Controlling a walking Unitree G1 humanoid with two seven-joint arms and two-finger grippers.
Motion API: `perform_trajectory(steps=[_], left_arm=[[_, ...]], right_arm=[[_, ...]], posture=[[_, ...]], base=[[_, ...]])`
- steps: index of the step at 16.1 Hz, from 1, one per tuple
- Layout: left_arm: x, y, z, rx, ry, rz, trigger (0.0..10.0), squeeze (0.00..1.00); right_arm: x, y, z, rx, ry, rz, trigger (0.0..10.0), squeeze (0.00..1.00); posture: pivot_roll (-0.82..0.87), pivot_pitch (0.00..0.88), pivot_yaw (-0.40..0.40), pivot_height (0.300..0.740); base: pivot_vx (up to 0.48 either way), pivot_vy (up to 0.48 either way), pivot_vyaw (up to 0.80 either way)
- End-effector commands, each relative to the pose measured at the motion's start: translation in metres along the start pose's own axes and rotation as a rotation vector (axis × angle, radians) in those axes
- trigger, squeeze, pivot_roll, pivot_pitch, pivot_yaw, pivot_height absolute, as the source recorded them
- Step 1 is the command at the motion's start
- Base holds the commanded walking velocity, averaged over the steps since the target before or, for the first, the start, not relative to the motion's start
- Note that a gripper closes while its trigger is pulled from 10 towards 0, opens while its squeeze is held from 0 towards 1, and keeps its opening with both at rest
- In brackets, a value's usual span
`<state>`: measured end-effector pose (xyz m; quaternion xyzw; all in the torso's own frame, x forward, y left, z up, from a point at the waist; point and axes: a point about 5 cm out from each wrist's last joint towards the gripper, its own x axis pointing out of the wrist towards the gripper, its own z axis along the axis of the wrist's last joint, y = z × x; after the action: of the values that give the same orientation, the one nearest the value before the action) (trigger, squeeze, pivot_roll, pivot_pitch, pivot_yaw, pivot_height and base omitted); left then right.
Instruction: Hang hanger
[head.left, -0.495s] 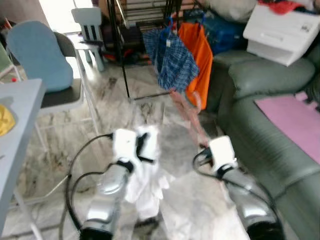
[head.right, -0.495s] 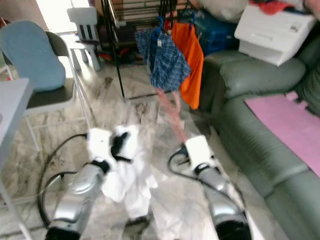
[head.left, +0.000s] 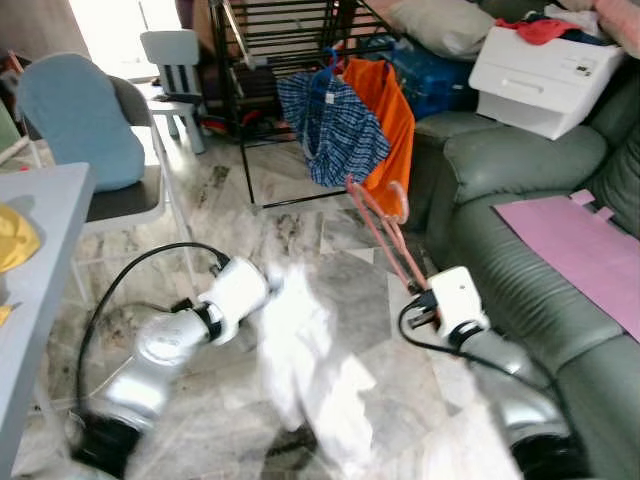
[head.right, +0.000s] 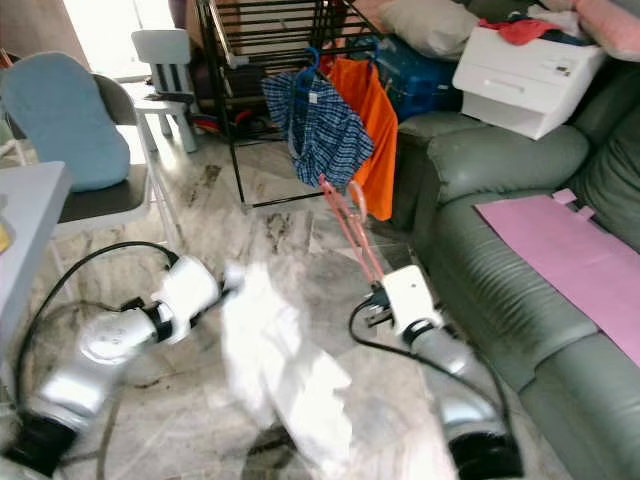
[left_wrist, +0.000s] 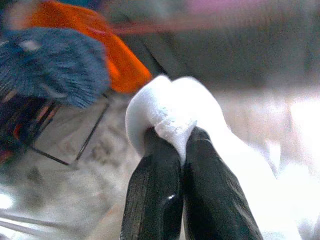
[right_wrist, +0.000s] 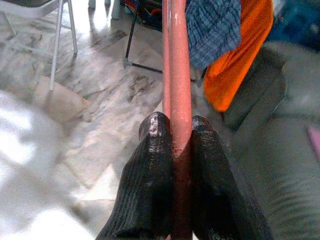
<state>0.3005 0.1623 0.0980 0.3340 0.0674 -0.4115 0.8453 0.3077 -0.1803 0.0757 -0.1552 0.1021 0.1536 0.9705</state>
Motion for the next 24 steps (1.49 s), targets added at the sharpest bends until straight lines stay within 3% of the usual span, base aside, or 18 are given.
perform_trajectory(steps=[1, 2, 3, 4, 6, 7, 11, 15, 17, 19, 20, 23, 24], left_arm=[[0.002, 0.007, 0.000, 0.180, 0.041, -0.079, 10.0, 0.00], [0.002, 0.014, -0.001, 0.248, 0.068, -0.075, 10.0, 0.00], [0.000, 0.043, 0.000, 0.407, 0.136, -0.034, 10.0, 0.00], [0.000, 0.053, 0.002, 0.484, 0.160, -0.011, 10.0, 0.00], [0.004, 0.081, 0.022, 0.658, 0.155, 0.095, 10.0, 0.00], [0.005, 0.088, 0.029, 0.694, 0.130, 0.125, 10.0, 0.00], [0.016, 0.089, 0.038, 0.900, 0.094, 0.099, 10.0, 0.00], [0.021, 0.090, 0.043, 1.092, 0.022, 0.160, 10.0, 0.00], [0.021, 0.096, 0.045, 1.154, 0.017, 0.223, 10.0, 0.00], [0.018, 0.107, 0.050, 1.129, 0.026, 0.313, 10.0, 0.00], [0.016, 0.111, 0.049, 1.121, 0.042, 0.337, 10.0, 0.00], [0.007, 0.127, 0.050, 0.944, 0.061, 0.476, 10.0, 0.00], [0.003, 0.133, 0.054, 0.952, 0.046, 0.536, 10.0, 0.00]], right_arm=[[0.004, -0.008, 0.011, -0.035, -0.019, 0.010, 10.0, 0.00], [0.004, -0.012, 0.012, -0.040, -0.016, 0.007, 10.0, 0.00], [0.005, -0.022, 0.017, -0.067, -0.008, 0.019, 10.0, 0.00], [0.005, -0.024, 0.018, -0.085, -0.005, 0.036, 10.0, 0.00], [0.000, -0.027, 0.019, -0.130, 0.009, 0.135, 10.0, 0.00], [-0.003, -0.027, 0.018, -0.136, 0.021, 0.179, 10.0, 0.00], [-0.018, -0.037, 0.022, -0.202, 0.056, 0.388, 10.0, 0.00], [-0.037, -0.043, 0.023, -0.184, 0.105, 0.582, 10.0, 0.00], [-0.049, -0.041, 0.019, -0.165, 0.158, 0.689, 10.0, 0.00], [-0.060, -0.043, 0.011, -0.158, 0.215, 0.759, 10.0, 0.00], [-0.063, -0.046, 0.008, -0.168, 0.242, 0.758, 10.0, 0.00], [-0.054, -0.064, 0.007, -0.188, 0.243, 0.582, 10.0, 0.00], [-0.056, -0.064, 0.004, -0.195, 0.258, 0.584, 10.0, 0.00]], posture=[[-0.20, 0.000, 0.028, 0.740], [-0.19, 0.000, 0.029, 0.740], [-0.20, 0.000, 0.044, 0.740], [-0.20, 0.000, 0.048, 0.740], [-0.20, 0.000, 0.058, 0.740], [-0.20, 0.000, 0.062, 0.740], [-0.20, 0.000, 0.067, 0.740], [-0.20, 0.000, 0.068, 0.740], [-0.21, 0.000, 0.074, 0.740], [-0.21, 0.000, 0.074, 0.740], [-0.21, 0.000, 0.071, 0.740], [-0.21, 0.000, 0.079, 0.740], [-0.21, 0.000, 0.079, 0.740]], base=[[0.000, 0.000, 0.00], [0.000, 0.000, 0.00], [0.000, 0.000, 0.00], [0.000, 0.000, 0.00], [0.000, 0.000, 0.00], [0.000, 0.000, 0.00], [0.000, 0.000, 0.00], [0.000, 0.000, 0.00], [0.000, 0.000, 0.00], [0.000, 0.000, 0.00], [0.000, 0.000, 0.00], [0.000, 0.000, 0.00], [0.000, 0.000, 0.00]])
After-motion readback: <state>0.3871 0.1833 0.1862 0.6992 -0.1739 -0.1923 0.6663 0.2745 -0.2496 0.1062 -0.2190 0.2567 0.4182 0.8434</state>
